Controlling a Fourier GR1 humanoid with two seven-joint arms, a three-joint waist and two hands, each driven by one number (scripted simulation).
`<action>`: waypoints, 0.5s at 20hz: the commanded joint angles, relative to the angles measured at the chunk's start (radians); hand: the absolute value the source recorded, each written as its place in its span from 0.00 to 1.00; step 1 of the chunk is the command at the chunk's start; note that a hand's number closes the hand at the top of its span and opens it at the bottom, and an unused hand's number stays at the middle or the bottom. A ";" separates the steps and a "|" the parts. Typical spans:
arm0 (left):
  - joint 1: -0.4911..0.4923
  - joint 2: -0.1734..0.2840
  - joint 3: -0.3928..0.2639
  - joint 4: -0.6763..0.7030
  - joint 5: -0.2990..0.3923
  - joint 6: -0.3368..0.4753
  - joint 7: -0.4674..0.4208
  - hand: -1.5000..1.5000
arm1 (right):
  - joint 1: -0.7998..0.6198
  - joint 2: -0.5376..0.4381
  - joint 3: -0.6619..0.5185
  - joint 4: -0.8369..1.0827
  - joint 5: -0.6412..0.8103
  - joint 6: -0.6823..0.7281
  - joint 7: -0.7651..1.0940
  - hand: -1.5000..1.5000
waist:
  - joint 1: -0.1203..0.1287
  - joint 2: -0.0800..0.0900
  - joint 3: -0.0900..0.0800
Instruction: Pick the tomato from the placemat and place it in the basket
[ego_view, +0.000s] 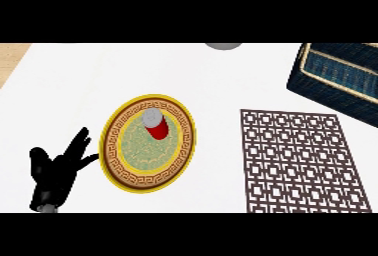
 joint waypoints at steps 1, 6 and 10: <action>0.035 -0.012 -0.033 0.055 -0.014 -0.001 0.060 0.50 | 0.075 -0.053 0.044 0.069 0.115 -0.048 0.069 1.00 | -0.011 0.011 -0.014; 0.035 -0.003 -0.007 0.080 -0.014 -0.009 0.040 0.50 | 0.077 -0.090 0.092 0.106 0.129 0.049 0.047 1.00 | -0.014 0.005 -0.014; 0.084 -0.019 -0.026 0.079 -0.032 -0.012 0.009 0.50 | 0.086 -0.132 0.098 0.102 0.117 0.054 -0.020 0.00 | -0.010 0.004 -0.014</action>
